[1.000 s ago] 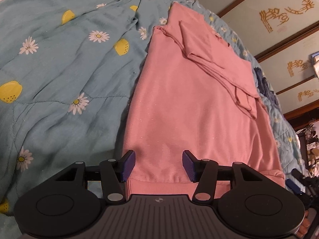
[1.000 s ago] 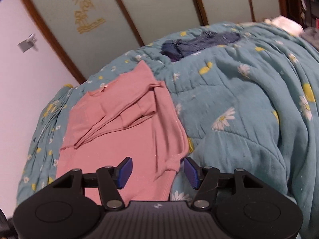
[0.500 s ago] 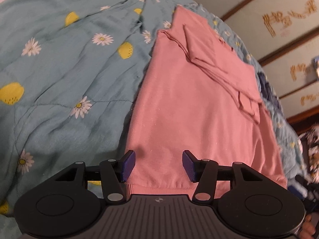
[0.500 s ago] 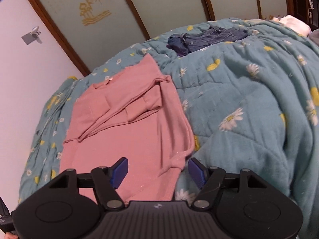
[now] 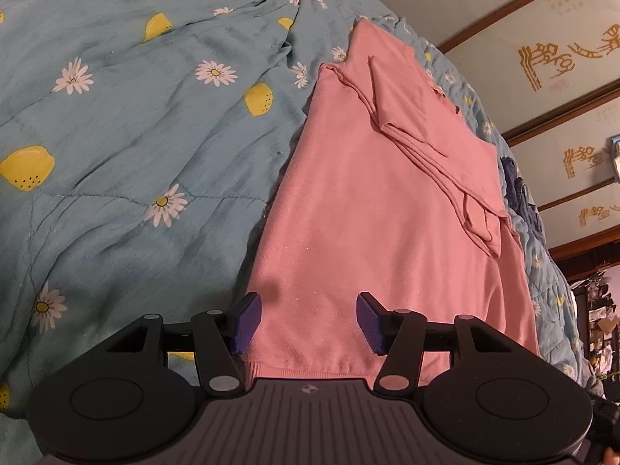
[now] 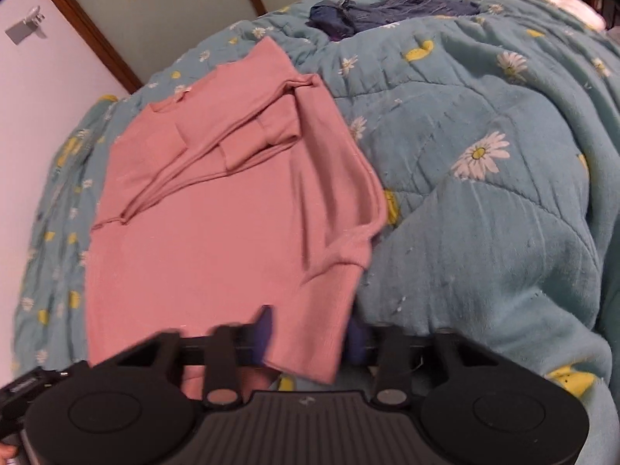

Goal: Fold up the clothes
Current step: 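Move both grippers to the ribbed hem of the sweatshirt, then close the left gripper and the right gripper on the ribbed hem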

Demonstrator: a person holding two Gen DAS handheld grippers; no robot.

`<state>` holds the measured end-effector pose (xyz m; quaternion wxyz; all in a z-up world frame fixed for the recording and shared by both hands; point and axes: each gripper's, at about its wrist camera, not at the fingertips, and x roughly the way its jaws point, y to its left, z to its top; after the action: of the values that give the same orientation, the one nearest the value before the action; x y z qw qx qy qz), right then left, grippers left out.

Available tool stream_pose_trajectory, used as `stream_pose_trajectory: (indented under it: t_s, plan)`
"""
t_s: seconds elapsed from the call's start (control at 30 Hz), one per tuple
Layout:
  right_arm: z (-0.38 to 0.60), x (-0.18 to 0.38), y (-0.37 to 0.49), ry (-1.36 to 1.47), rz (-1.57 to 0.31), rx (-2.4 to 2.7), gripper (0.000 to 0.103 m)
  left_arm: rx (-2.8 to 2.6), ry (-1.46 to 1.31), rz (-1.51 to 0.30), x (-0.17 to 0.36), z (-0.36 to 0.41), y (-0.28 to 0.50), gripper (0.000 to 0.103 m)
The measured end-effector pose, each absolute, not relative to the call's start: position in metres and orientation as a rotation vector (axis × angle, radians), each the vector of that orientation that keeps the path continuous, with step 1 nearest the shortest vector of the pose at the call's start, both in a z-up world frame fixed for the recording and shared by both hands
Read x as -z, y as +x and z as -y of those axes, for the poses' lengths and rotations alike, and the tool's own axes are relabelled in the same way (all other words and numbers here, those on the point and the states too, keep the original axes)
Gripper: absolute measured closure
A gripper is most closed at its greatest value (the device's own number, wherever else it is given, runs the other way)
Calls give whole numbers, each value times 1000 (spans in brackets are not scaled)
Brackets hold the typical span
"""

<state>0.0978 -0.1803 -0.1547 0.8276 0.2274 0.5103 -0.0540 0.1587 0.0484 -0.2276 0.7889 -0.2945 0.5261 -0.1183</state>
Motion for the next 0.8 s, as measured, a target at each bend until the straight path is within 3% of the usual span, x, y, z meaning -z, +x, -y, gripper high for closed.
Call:
stream_pose_trajectory:
  t_s: [0.2, 0.5, 0.63, 0.8]
  plan:
    - [203, 134, 85, 584, -985, 97, 96, 292, -632, -1148, 222, -49, 156, 47]
    - [238, 117, 74, 617, -913, 149, 98, 275, -493, -1318, 235, -36, 153, 48]
    - [236, 127, 79, 626, -955, 114, 98, 320, -474, -1312, 240, -25, 152, 61]
    - [236, 131, 83, 629, -989, 92, 91, 307, -495, -1351, 252, -22, 154, 63]
